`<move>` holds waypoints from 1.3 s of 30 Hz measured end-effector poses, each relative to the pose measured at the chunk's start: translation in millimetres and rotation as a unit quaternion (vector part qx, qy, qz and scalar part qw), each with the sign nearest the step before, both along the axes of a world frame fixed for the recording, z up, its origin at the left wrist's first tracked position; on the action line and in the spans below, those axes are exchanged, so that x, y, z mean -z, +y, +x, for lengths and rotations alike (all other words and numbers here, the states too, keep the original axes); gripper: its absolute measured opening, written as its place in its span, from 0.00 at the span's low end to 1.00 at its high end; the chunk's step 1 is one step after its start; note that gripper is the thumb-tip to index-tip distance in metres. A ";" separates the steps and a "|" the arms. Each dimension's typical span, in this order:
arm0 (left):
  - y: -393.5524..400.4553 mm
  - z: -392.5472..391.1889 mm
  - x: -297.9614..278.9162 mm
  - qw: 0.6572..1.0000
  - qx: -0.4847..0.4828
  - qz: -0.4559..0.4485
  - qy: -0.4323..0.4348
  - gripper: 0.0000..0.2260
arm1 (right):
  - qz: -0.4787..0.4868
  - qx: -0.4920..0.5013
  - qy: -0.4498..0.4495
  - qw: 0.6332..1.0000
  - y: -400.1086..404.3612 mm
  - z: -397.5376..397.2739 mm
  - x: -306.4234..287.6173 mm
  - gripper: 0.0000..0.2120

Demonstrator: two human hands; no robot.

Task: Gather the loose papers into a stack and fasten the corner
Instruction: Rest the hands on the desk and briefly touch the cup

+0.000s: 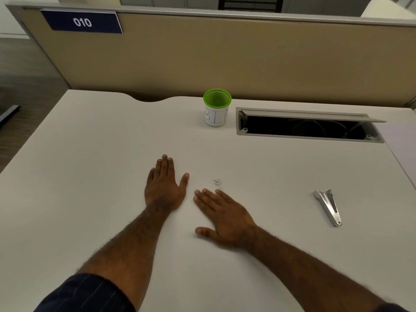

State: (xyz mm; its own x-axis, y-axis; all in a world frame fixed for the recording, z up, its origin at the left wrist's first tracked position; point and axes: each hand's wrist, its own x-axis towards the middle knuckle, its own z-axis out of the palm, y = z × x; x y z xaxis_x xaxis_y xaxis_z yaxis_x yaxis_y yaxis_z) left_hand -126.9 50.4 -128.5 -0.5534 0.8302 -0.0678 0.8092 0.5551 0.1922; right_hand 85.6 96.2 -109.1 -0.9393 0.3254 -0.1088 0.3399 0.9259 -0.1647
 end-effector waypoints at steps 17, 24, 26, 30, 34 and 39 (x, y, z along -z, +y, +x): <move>20.8 -3.7 1.6 1.000 -0.001 -0.008 0.020 0.37 | -0.029 0.444 0.088 0.891 91.9 79.1 11.4 0.38; 23.1 -4.1 -1.7 1.000 -0.008 -0.013 0.011 0.37 | 0.004 0.377 0.018 0.926 58.3 47.9 10.8 0.44; 25.8 -3.9 -3.0 1.000 -0.016 -0.013 0.007 0.37 | -0.001 0.370 0.016 0.929 54.6 30.8 10.6 0.45; 26.5 -2.1 -1.3 1.000 -0.019 -0.004 0.009 0.37 | 0.001 0.348 0.008 0.937 54.2 4.6 12.1 0.46; 27.5 -4.5 1.1 0.999 -0.024 0.008 0.020 0.37 | -0.007 0.328 0.012 0.944 58.0 -21.1 11.6 0.46; 27.3 -4.4 3.4 0.999 -0.029 0.006 0.025 0.37 | -0.021 0.321 0.014 0.947 73.2 -56.9 13.2 0.46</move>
State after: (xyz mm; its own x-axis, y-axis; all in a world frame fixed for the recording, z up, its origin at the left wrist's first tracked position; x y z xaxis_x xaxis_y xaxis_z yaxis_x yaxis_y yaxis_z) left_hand -131.3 77.7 -132.0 -0.6036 0.7968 -0.0294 0.7842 0.5999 0.1582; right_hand 28.6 169.4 -122.2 -0.5521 0.8262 -0.1121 0.8253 0.5225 -0.2142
